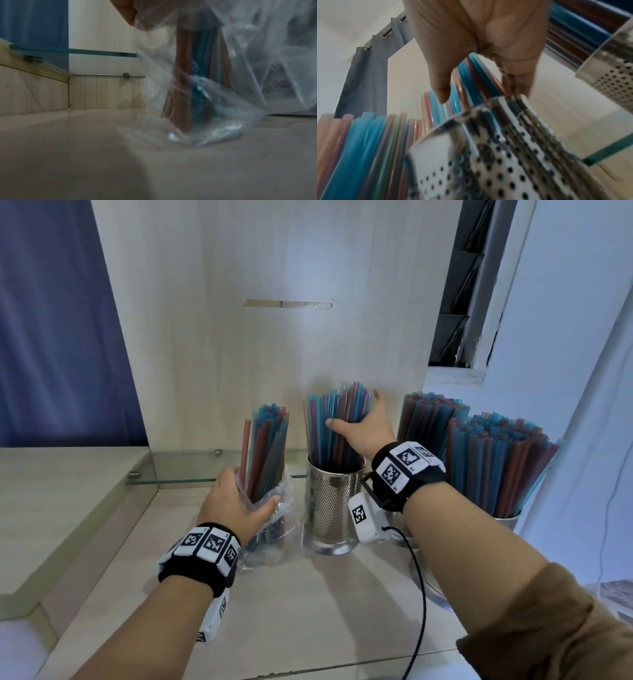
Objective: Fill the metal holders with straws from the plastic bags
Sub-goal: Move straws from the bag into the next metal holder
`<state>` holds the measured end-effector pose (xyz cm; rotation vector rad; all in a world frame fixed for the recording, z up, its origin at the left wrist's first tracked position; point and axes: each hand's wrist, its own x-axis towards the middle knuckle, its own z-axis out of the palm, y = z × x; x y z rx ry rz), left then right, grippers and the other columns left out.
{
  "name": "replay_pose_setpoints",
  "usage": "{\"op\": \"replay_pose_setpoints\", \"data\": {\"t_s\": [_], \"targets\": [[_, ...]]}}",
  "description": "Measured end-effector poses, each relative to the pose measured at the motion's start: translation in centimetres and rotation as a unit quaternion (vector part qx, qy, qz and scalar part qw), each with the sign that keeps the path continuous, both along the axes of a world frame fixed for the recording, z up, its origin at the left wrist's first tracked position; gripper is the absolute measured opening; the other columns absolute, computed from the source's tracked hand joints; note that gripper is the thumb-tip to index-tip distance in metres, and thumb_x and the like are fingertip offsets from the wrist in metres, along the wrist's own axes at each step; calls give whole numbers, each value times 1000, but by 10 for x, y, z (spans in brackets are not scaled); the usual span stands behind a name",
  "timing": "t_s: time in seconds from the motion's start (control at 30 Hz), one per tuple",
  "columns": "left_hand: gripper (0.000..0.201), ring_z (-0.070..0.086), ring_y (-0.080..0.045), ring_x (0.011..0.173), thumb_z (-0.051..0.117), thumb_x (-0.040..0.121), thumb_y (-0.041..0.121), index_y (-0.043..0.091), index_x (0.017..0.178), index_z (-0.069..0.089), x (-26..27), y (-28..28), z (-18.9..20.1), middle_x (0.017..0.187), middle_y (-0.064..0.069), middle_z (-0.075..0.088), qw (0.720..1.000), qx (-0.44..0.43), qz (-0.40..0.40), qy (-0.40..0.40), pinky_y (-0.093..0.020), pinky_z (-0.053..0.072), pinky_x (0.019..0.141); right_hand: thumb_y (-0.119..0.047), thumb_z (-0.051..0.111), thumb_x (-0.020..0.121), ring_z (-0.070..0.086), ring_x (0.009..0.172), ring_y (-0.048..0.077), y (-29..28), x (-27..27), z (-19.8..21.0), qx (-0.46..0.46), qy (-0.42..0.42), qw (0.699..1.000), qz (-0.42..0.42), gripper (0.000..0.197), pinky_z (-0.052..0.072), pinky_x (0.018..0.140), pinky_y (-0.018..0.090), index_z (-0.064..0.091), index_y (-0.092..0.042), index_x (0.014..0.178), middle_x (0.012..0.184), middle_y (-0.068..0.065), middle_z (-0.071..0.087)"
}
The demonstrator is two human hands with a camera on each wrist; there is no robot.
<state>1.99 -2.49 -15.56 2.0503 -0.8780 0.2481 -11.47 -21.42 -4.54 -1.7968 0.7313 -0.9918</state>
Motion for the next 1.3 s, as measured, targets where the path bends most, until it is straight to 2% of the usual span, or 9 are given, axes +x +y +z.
{"op": "replay_pose_setpoints", "data": {"t_s": [0.17,0.3,0.43,0.5,0.57,0.7,0.8,0.97,1.3], "targets": [[76,60,-20,101,79,69,54,17,125,45,3,-1,-3,114,0,61,1000,4,-2,-1,-35,54,87,-23,89,70,57,118,22,-5,-11,-9,10,56,998,-4,114,48,99,35,13,-16,154,137,7,54],[79,61,-21,102,78,68,56,17,126,44,6,-2,-4,114,0,61,1000,11,0,5,-39,55,88,-20,79,83,61,86,5,-4,-16,-18,-13,-2,1000,-15,84,52,77,22,28,-18,149,99,-10,60],[78,61,-22,103,79,68,56,17,126,44,5,-2,-4,115,-1,61,1000,15,4,9,-40,55,89,-15,66,93,62,103,13,7,-23,-20,38,-35,998,44,76,52,77,15,20,-19,154,122,2,61],[77,60,-22,102,79,69,54,16,126,44,4,-2,-3,115,-2,61,1000,12,5,6,-38,54,89,-5,60,92,60,107,12,14,-32,-25,53,-44,995,77,76,53,86,18,18,-19,154,123,3,60],[76,60,-22,101,80,70,52,15,125,44,4,-2,-3,114,-2,61,1000,10,7,4,-36,53,87,-5,63,88,54,121,17,18,-40,-37,51,-31,993,101,88,44,108,38,10,-22,157,134,6,52],[77,61,-23,100,79,69,55,15,125,44,5,-2,-3,112,-2,61,1000,13,8,5,-38,55,86,-61,85,58,34,143,21,19,-46,-69,-1,57,996,69,129,31,116,53,2,-39,155,158,3,31],[77,61,-22,100,78,68,57,16,124,44,6,-3,-4,112,-1,61,1000,20,9,4,-39,56,85,-77,81,47,36,142,17,21,-42,-83,-75,116,989,47,135,34,115,50,7,-37,154,156,-3,35],[77,60,-23,99,78,68,55,14,125,46,3,-2,-3,112,-3,61,1000,13,14,0,-38,55,85,-62,87,54,49,127,13,19,-37,-89,-123,126,984,35,112,45,108,38,30,-27,143,139,-5,49],[75,60,-21,96,79,69,55,15,123,46,1,-2,-2,111,-2,62,1000,15,12,-8,-34,54,82,-49,91,59,52,125,14,14,-27,-101,-113,117,986,46,118,43,106,30,17,-29,148,140,-5,52]]}}
